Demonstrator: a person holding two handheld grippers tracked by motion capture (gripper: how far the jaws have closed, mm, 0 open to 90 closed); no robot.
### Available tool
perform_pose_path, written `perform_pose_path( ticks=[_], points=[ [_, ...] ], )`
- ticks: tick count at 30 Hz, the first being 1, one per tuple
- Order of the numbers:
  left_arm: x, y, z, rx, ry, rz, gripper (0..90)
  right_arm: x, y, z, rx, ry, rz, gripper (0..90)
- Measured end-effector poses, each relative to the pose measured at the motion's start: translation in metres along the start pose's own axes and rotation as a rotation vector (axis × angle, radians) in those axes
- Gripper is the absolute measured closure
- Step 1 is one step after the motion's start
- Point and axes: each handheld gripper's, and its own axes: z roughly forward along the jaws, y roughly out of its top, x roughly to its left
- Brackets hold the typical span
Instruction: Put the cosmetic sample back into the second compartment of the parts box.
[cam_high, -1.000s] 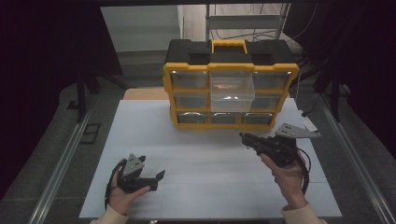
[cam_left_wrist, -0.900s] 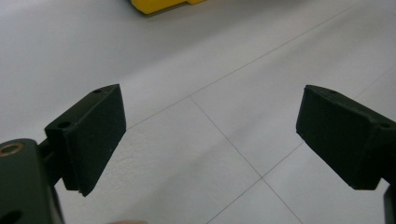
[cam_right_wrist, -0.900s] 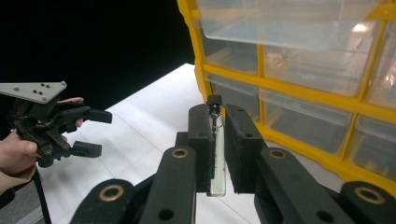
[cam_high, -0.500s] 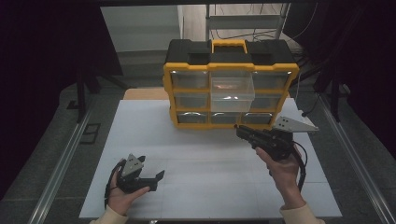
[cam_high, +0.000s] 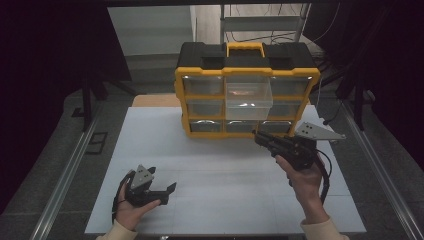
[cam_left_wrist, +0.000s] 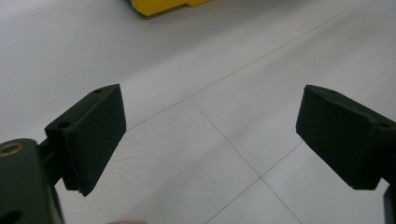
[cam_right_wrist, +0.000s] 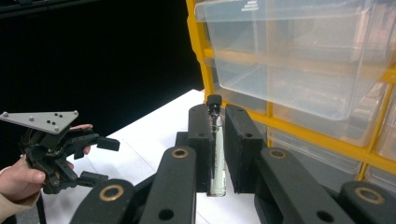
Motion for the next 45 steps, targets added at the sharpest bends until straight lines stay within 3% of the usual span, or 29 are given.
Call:
perform_pose_path(
  ticks=[21, 31, 45],
  points=[
    [0.0, 0.001, -0.001, -0.006, -0.005, 0.004, 8.9, -0.005, 0.037, -0.003, -0.057, -0.021, -0.021, 81.5],
    [0.0, 0.001, -0.001, -0.002, -0.005, 0.005, 8.9, -0.008, 0.049, -0.007, -0.07, -0.042, -0.025, 81.5],
    [0.0, 0.001, -0.001, -0.005, -0.006, 0.006, 9.0, -0.008, 0.059, 0.001, -0.076, -0.054, -0.034, 81.5]
  ],
)
